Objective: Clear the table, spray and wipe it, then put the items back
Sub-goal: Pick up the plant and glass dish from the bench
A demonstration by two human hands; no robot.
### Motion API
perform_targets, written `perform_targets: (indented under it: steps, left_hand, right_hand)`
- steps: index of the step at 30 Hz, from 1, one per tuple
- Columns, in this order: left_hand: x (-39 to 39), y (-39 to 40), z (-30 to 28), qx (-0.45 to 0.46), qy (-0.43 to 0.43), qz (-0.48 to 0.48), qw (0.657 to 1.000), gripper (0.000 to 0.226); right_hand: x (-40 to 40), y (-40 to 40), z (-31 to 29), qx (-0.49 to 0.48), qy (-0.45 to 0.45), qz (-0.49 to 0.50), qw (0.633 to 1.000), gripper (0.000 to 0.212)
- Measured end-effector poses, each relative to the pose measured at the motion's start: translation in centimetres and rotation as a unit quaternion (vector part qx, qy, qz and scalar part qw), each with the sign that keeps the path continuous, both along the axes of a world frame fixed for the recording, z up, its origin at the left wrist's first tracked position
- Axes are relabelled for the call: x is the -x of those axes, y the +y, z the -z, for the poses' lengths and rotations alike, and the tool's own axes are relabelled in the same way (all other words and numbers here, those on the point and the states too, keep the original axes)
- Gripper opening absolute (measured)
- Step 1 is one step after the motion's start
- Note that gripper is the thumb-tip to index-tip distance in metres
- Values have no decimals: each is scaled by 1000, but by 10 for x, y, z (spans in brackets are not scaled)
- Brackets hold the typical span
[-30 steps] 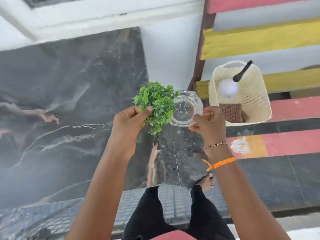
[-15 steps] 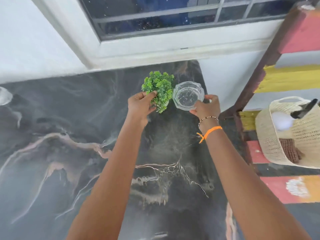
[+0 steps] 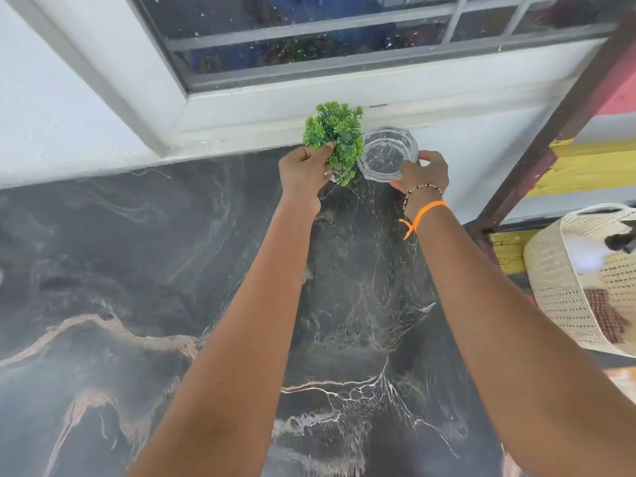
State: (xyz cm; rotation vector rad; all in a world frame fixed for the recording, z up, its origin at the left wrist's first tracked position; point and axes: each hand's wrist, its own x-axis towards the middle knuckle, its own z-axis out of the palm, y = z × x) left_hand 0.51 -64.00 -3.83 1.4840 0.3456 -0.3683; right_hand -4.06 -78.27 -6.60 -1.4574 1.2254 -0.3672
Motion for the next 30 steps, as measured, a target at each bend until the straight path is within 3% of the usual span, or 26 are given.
perform_targets:
  steps: [6,9,10,12,15,19,23,27,30]
  left_hand:
    - [-6,-3,0,18,25,48,998,37]
    - [-2,7,7,63,47,42,996,16]
    - [0,9,11,55,41,37,997,19]
    - [3,12,20,-74,-17,78,994,38]
    - [1,5,30,-278,-131,159,938,60]
    - [-5,-8,32,-381,-207,146,889,39]
    - [-18,-6,36,-362,-219,182,888,23]
    - [-33,-2,36,-354,-215,260,872,39]
    - [-35,0,35,-343,-230,266,871,47]
  right_hand:
    - [4,-7,4,23,3,-103,994,31]
    - [10,-11,4,105,82,-213,968,56]
    - [12,-11,5,136,96,-240,956,63]
    - [14,-9,5,180,91,-270,942,74]
    - [10,-3,7,210,80,-270,936,88]
    - [5,0,9,213,75,-238,945,91]
    - [3,1,11,216,78,-231,945,94]
    - [2,4,14,213,79,-214,950,93]
    - [0,7,16,211,71,-200,954,94]
